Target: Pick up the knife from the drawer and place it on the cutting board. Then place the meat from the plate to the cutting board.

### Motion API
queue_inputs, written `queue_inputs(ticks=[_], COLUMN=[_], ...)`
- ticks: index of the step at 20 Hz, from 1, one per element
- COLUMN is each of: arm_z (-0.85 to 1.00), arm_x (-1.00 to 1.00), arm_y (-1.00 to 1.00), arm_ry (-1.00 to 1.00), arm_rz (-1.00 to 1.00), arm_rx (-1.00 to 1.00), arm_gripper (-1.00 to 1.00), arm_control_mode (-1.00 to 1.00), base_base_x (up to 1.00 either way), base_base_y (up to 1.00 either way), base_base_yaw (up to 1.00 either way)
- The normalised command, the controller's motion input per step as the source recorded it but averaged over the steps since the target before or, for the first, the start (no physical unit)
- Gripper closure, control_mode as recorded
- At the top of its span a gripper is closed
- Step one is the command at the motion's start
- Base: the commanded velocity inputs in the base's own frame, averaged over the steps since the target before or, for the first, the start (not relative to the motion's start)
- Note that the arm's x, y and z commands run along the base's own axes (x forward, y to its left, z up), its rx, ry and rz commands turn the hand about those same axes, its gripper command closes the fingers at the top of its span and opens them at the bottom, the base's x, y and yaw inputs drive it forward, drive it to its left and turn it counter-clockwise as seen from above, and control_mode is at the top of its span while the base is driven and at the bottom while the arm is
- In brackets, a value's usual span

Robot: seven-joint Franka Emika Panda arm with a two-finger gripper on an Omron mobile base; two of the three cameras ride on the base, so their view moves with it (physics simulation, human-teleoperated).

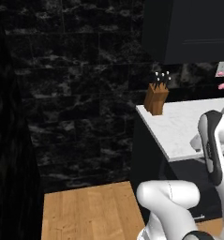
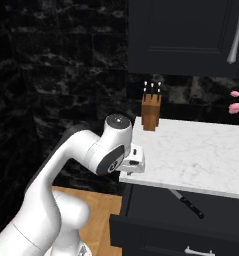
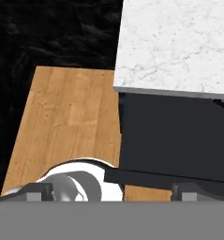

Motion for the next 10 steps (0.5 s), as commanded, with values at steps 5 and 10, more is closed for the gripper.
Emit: queue_inputs(ticks=[5,10], arm_z=[-0.38,-0.05], arm_x=[0.02,-0.03], arm_y=[-0.43,-0.61], arm_ry=[0.29,0.16], arm_rz=[0.0,-0.01], arm_rx=[-0.06,-0.13], arm_gripper=[-1.0,-1.0], arm_control_mode=[-1.0,-1.0], base_base_x=[0.0,0.0], base_base_y=[0.0,0.0], base_base_yaw=[0.0,0.0])
